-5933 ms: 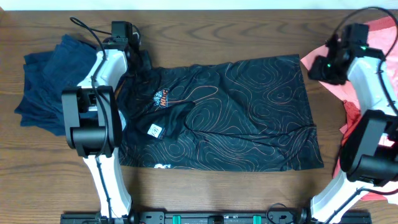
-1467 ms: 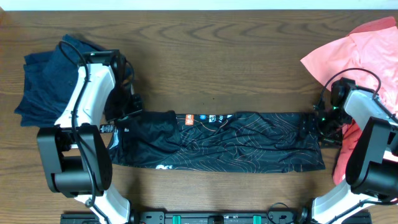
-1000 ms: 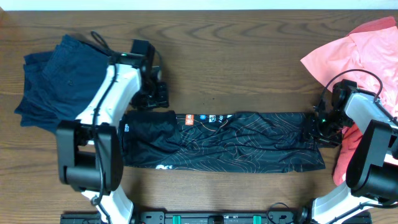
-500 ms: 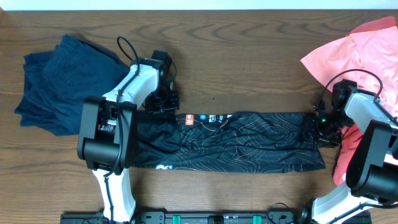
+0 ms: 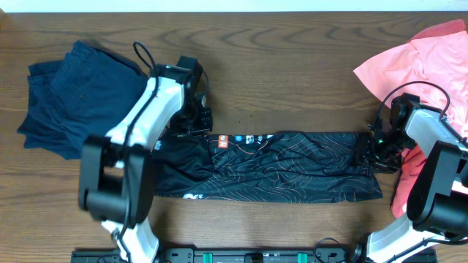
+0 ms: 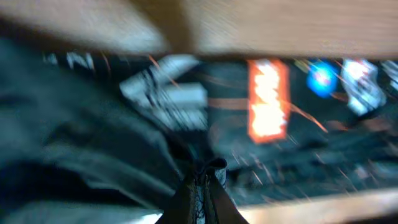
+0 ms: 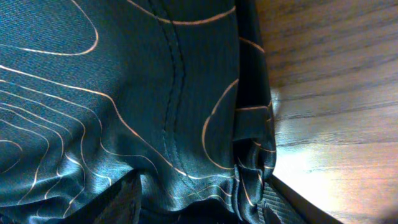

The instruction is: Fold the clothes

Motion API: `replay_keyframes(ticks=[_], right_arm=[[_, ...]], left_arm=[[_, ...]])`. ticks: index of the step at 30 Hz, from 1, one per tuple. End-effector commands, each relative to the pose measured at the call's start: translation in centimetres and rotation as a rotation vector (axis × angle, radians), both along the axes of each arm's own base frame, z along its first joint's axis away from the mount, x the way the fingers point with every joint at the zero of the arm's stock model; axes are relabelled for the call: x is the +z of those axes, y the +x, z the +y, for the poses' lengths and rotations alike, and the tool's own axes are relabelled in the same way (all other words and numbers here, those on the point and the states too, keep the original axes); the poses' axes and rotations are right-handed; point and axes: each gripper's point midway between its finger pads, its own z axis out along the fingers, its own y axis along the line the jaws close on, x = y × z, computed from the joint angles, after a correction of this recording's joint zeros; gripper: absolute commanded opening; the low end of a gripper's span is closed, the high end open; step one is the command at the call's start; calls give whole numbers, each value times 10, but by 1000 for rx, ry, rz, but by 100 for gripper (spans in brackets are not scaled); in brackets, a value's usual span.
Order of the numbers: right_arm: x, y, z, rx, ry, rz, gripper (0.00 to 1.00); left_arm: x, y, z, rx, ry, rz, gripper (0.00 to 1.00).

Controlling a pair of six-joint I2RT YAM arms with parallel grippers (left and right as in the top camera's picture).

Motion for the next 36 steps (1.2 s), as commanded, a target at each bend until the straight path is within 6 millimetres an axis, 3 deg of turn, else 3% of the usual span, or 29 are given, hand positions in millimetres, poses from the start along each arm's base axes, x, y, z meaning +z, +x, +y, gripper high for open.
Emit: replay_keyframes(ticks=[1,13,28,35,36], right_arm=[[-12,-6,10,1,54,18,58],[-12,-8,10,1,55,22,59],[-11,-8,10,1,56,25,59],[-11,-8,10,1,56,25,60],[-11,-8,10,1,56,25,60]], left_arm=[[11,-12,-20,-48,-31,4,6],[-3,-70,-71,-222,10,79,6],[4,-91,-85,-218,-67,168,6],[9,-105,-79,-215,-50,232,6],[8,-103,-80,-224,-57,221,10]])
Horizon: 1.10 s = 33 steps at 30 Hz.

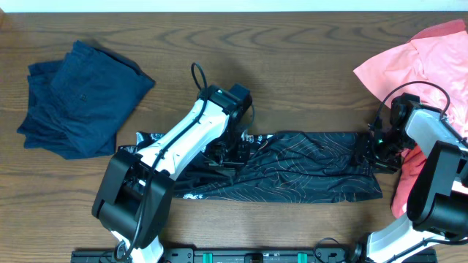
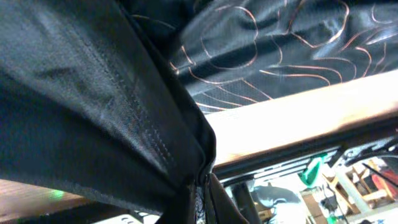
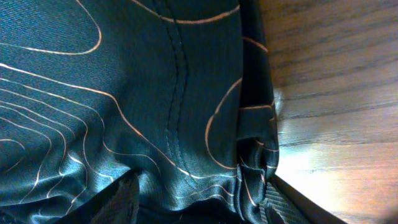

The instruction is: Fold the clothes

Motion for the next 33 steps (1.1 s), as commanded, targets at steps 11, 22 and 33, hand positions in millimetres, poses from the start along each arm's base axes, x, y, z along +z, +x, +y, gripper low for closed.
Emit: replay_keyframes(ticks=[11,22,33], right_arm=[[-11,-8,10,2,53,27,57],[-10,-11,14,4,70,35,1],[48,16,8,8,60,-4,1]], left_arm=[[1,40,10,9,4,-163,49],[79,86,101,293,45,-462,49],[110,83,182,562,91,-520,49]])
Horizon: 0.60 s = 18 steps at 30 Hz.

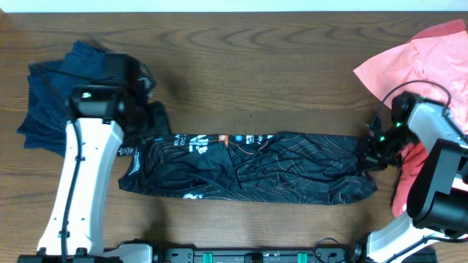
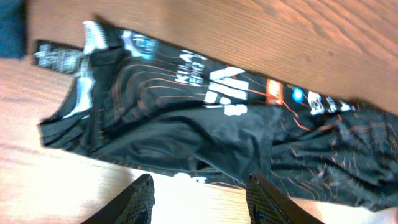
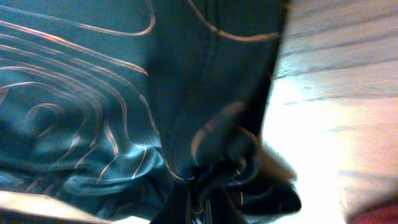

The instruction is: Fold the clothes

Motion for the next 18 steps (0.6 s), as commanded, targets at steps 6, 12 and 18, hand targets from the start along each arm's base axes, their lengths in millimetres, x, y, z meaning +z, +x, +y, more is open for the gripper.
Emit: replay_keyframes(ticks=[6,12,18], right_arm=[[71,34,24,105,-18,-179,1],[82,26,88,214,-16,-174,1],[73,22,169,316,-3,-202,1]], left_arm=[[5,0,22,74,14,-4,49],[5,0,22,74,13,-5,49],[5,0,22,73,13,-4,50]])
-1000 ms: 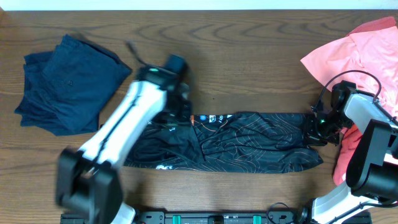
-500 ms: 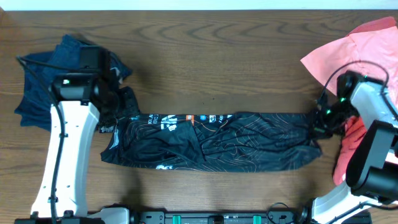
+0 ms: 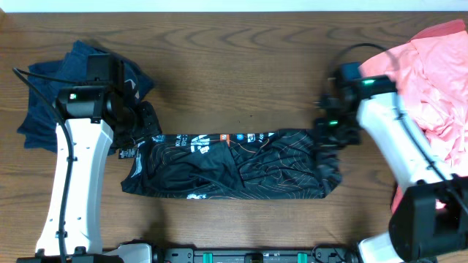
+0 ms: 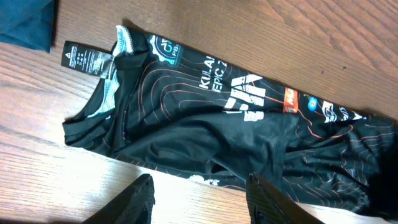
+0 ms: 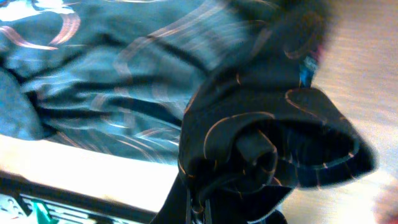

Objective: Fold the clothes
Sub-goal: 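Fold the strip's right end leftward over the middle with the right gripper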

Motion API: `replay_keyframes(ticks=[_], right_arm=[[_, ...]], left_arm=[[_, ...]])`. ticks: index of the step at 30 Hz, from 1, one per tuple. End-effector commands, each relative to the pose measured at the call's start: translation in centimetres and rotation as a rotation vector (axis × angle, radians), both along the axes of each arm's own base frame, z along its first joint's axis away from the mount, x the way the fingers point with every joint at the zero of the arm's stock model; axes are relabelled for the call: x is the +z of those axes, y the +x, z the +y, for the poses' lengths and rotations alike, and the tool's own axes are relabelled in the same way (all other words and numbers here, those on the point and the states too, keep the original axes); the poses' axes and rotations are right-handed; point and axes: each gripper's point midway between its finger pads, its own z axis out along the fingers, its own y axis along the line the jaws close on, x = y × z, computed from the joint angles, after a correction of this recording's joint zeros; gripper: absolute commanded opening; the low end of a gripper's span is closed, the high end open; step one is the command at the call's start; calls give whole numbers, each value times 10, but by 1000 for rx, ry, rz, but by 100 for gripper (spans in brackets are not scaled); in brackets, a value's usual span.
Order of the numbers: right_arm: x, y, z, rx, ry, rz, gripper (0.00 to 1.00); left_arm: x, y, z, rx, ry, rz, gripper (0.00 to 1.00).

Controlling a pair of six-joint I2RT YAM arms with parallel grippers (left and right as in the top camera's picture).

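A black shirt with thin orange contour lines (image 3: 234,168) lies as a long strip across the table's middle, logos along its far edge; the left wrist view shows it too (image 4: 211,118). My right gripper (image 3: 330,139) is shut on the shirt's right end (image 5: 261,149), holding it bunched and lifted above the strip. My left gripper (image 4: 200,198) is open above the near edge of the shirt's left half, holding nothing; in the overhead view it hangs near the collar end (image 3: 135,124).
A folded navy garment (image 3: 58,95) lies at the far left, under the left arm. A heap of pink clothes (image 3: 431,66) fills the far right corner. The wooden table (image 3: 241,66) shows behind the shirt.
My right gripper has carried the shirt's right end leftwards and upward, so the strip is now shorter. The left arm has barely moved and stays open.
First both grippers were shut on the shirt, left at its far-left edge, right at its right end. Then the left held the cloth over the shirt's middle. Then it was open back at the left, the shirt spread long. Now the right end is drawn inward.
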Motion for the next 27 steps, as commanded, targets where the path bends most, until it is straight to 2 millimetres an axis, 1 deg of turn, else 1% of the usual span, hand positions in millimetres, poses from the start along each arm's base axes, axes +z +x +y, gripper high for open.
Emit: replay_keyframes(ticks=[1,5,8,12,14,17,18,19,21,24,27], right_arm=[[-3,-7,43,-19,21,14,1],[-15,-12,86,40,36,-7,1],[-25,-22,118,121,74,1,1],[-34,-33,152,195,138,10,2],[-34,-35,168,235,181,-9,12],[-28,-40,190,365,269,-50,18],[-27,-42,193,413,288,-63,20],[-27,-41,192,428,280,-73,22],[-31,-36,183,422,232,-88,23],[-35,-21,159,380,112,-125,21],[-32,-6,131,287,-8,-158,19]], left_arm=[[5,1,3,7,9,-16,49],[5,1,3,7,9,-16,50],[5,1,3,7,9,-16,50],[5,1,3,7,9,-15,50],[5,1,3,7,9,-15,50],[5,1,3,7,9,-15,50],[5,1,3,7,9,-15,50],[5,1,3,7,9,-15,50],[5,1,3,7,9,-14,50],[4,0,3,7,9,-11,50],[3,-2,3,-1,12,-3,50]])
